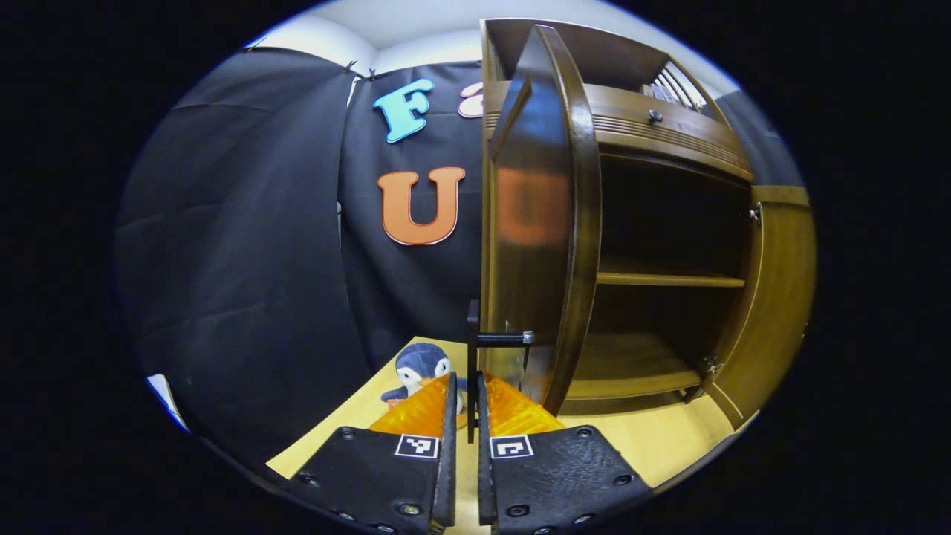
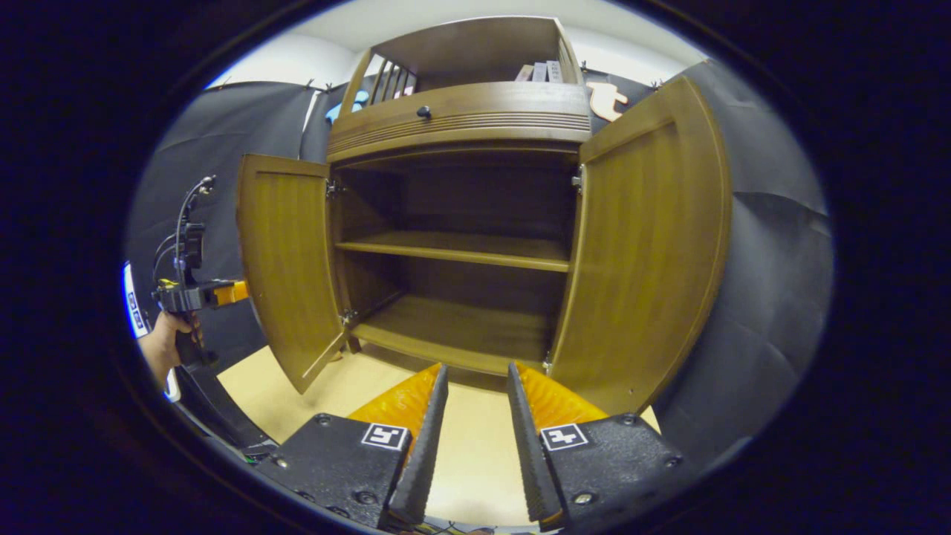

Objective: Open the right door of the double-door shoe cabinet with the right hand, and open the left door with the left hand.

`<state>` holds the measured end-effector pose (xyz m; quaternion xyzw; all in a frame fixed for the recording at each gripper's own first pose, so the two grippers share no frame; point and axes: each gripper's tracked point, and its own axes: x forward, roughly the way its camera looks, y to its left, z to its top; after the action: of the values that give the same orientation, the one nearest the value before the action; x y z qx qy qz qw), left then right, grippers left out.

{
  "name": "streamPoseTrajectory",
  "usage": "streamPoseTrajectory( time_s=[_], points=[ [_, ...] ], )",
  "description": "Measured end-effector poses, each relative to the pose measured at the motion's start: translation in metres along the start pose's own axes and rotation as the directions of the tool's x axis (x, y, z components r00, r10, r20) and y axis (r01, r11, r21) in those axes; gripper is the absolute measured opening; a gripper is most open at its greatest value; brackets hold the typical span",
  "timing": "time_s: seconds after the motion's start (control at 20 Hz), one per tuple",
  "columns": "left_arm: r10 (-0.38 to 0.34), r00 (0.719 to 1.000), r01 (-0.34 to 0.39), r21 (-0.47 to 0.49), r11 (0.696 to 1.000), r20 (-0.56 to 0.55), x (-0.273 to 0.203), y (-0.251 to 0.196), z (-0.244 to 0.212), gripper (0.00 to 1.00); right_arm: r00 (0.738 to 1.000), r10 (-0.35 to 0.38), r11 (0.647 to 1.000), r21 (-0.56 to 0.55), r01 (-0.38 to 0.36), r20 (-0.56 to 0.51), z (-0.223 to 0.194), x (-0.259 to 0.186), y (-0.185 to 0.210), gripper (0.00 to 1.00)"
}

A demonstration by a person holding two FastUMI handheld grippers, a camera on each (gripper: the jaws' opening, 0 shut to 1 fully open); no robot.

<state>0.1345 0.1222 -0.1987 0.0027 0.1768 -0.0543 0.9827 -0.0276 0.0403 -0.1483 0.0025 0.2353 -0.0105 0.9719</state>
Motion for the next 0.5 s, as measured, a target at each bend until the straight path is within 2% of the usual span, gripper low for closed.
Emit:
streamPoseTrajectory(
  time_s=[0.05, 0.1, 0.35, 0.4, 0.45, 0.5],
  points=[
    [-0.008, 1.0, 0.008, -0.004, 1.0, -0.001, -0.001, 0.004, 0.0, 0.22, 1.0, -0.001, 1.0, -0.003, 0.001, 0.003, 0.002, 0.001, 0.004, 0.52],
    [-0.014, 1.0, 0.014, -0.007, 1.0, -0.002, -0.002, 0.008, 0.0, 0.13, 1.0, -0.002, 1.0, -0.007, 0.003, 0.008, 0.004, 0.002, 0.007, 0.52],
    [0.013, 1.0, -0.013, -0.001, 1.0, 0.008, -0.01, 0.044, -0.002, 0.12, 1.0, -0.012, 1.0, -0.008, 0.012, 0.015, 0.009, 0.011, 0.026, 0.55],
    [0.026, 1.0, -0.026, 0.002, 1.0, 0.01, -0.01, 0.054, -0.003, 0.23, 1.0, -0.015, 1.0, -0.007, 0.015, 0.013, 0.011, 0.013, 0.03, 0.53],
    [0.034, 0.999, -0.034, -0.006, 0.999, 0.004, -0.009, 0.064, -0.005, 0.07, 1.0, -0.014, 1.0, -0.005, 0.014, 0.009, 0.01, 0.015, 0.033, 0.54],
    [0.04, 0.999, -0.04, -0.021, 0.999, 0.002, -0.01, 0.074, -0.005, 0.07, 1.0, -0.016, 1.0, -0.004, 0.016, 0.006, 0.01, 0.017, 0.036, 0.58]
  ],
)
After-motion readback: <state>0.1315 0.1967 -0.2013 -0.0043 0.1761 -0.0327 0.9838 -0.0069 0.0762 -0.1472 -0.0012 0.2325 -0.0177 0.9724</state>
